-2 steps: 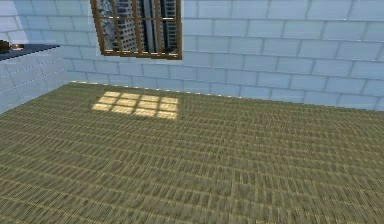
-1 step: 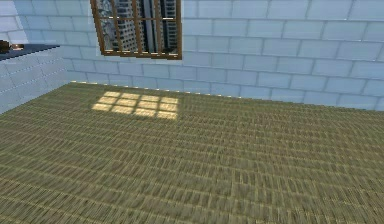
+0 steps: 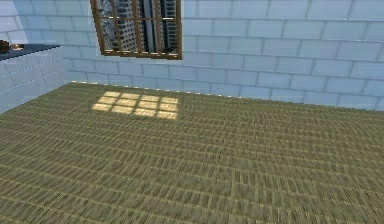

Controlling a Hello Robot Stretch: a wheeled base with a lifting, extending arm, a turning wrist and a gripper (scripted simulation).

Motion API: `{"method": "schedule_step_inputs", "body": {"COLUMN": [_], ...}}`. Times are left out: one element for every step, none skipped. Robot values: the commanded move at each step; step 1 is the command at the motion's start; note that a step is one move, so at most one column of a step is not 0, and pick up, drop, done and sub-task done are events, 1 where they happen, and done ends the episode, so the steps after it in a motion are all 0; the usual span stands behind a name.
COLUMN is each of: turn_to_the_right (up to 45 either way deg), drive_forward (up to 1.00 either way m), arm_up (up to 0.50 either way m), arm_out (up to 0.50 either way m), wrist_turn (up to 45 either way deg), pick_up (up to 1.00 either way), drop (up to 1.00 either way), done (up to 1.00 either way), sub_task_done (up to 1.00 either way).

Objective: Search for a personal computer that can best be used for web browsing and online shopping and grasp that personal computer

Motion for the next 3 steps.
{"method": "schedule_step_inputs", "body": {"turn_to_the_right": [0.0,0.0,0.0], "drive_forward": [0.0,0.0,0.0], "arm_up": [0.0,0.1,0.0], "arm_out": [0.0,0.0,0.0], "wrist_turn": [0.0,0.0,0.0], "pick_up": [1.0,0.0,0.0], "drop": [0.0,0.0,0.0], "done": [0.0,0.0,1.0], "sub_task_done": [0.0,0.0,0.0]}}
